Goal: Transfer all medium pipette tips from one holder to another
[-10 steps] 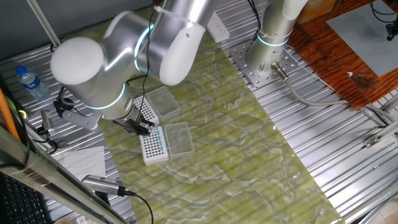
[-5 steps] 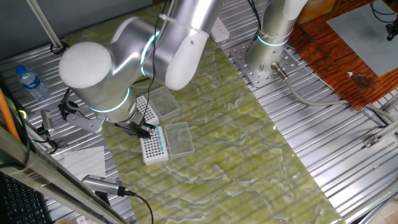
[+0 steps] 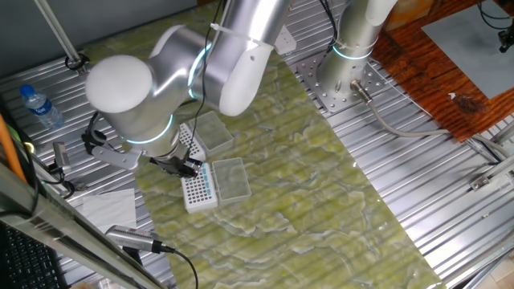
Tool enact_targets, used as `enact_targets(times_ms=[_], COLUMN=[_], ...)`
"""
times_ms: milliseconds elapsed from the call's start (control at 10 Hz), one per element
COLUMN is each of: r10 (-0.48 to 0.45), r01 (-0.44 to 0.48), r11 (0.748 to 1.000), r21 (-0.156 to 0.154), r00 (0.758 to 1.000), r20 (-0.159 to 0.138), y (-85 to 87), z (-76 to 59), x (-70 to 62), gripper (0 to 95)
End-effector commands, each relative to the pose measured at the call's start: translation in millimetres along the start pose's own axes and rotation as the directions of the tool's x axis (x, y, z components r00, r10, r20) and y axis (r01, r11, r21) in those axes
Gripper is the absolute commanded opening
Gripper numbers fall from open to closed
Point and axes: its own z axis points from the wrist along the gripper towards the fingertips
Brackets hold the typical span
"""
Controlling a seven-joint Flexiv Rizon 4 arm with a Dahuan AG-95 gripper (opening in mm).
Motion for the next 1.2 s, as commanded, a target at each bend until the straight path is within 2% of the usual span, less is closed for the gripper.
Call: enact_targets(times_ms=[100, 800, 1000, 1100, 1200], r10=[0.000, 0.002, -0.022, -0.034, -0.046], r01=[0.000, -0.002, 0.022, 0.033, 0.046], r11=[1.000, 1.000, 1.000, 0.999, 0.999], r21=[-0.001, 0.007, 0.011, 0.010, 0.015], r00=[1.000, 1.000, 1.000, 0.999, 0.999], r20=[-0.002, 0.003, 0.012, 0.022, 0.026], y=[-0.1, 2.1, 3.3, 3.1, 2.8], z=[0.6, 6.7, 12.8, 15.5, 17.4], x=[-1.0, -1.9, -0.6, 0.4, 1.0], gripper=[0.0, 0.0, 0.0, 19.0, 19.0])
